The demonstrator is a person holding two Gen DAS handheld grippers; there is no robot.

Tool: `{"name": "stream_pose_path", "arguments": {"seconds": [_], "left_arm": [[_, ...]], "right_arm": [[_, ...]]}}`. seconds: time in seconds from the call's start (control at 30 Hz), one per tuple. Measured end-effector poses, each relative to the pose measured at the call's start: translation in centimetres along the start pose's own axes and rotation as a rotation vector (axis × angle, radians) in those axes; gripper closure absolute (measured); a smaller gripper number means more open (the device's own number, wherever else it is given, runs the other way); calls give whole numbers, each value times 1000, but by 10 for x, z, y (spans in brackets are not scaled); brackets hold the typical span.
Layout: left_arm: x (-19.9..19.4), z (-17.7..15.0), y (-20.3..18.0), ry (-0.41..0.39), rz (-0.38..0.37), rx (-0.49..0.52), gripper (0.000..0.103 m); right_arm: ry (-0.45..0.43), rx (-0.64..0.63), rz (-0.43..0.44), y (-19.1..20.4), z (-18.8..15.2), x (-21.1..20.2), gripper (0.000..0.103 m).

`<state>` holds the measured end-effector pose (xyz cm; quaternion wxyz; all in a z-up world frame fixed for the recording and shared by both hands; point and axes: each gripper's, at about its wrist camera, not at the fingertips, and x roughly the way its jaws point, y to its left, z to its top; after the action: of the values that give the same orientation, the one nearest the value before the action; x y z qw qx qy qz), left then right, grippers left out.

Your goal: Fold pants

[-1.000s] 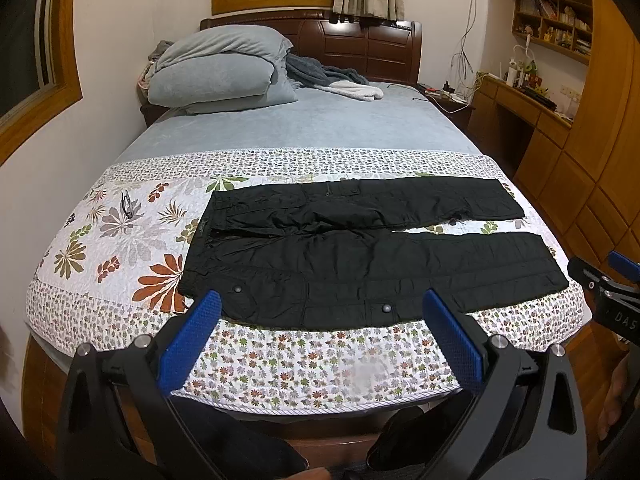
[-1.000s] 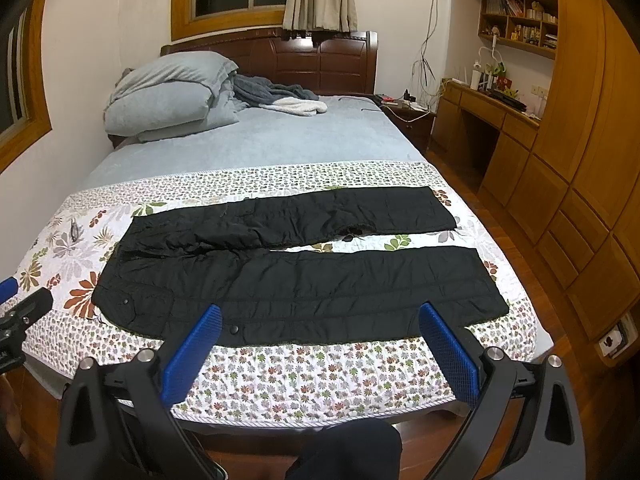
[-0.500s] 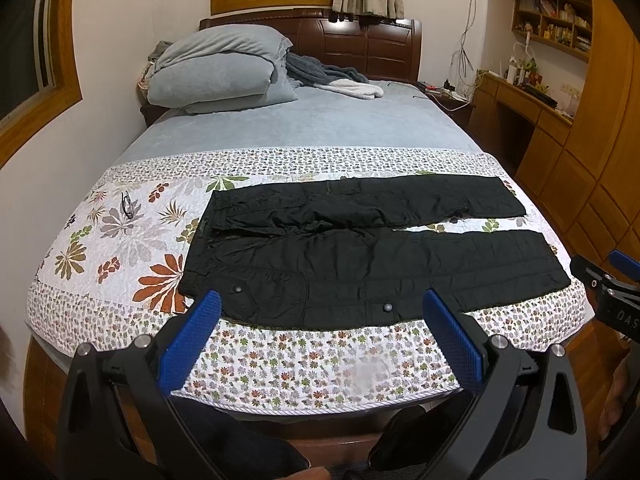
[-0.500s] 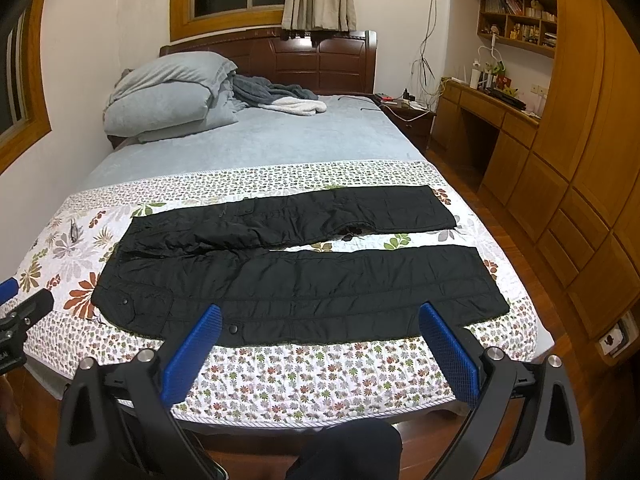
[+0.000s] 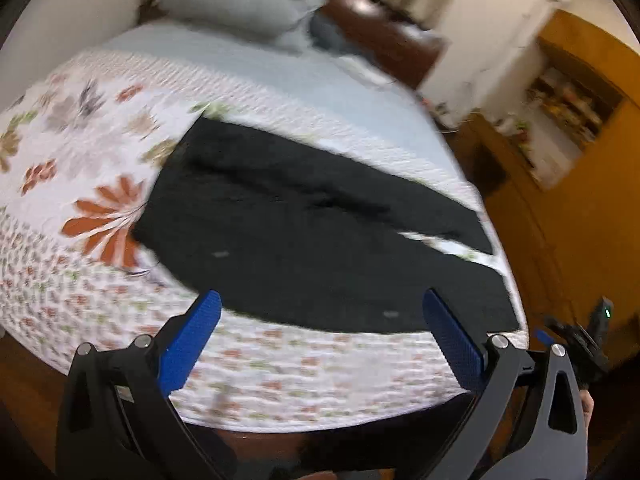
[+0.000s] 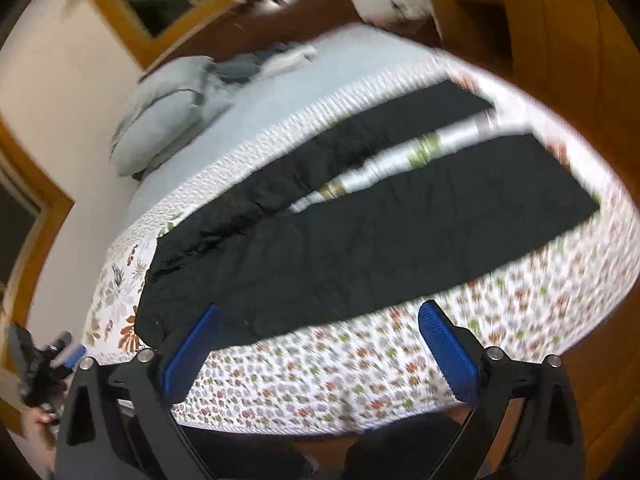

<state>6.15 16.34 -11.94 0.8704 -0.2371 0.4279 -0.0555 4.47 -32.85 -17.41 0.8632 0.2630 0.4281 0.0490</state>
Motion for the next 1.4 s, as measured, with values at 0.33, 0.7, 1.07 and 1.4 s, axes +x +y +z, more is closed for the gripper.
{"name": "stream_pose_path", "arguments": {"seconds": [0.33, 0.7, 1.07, 1.4], "left_arm": [[104, 29, 155, 210, -14, -416, 3], [160, 44, 162, 231, 57, -444, 3], [156, 41, 160, 180, 204, -392, 57], [162, 38, 149, 155, 176, -390, 16]], "right_arm": [[57, 231, -4, -94, -6, 30, 3], [44, 366, 69, -163, 10, 42, 3], [-155, 706, 205, -299, 44, 24, 27], [-168, 813, 168, -346, 45, 48, 26]]}}
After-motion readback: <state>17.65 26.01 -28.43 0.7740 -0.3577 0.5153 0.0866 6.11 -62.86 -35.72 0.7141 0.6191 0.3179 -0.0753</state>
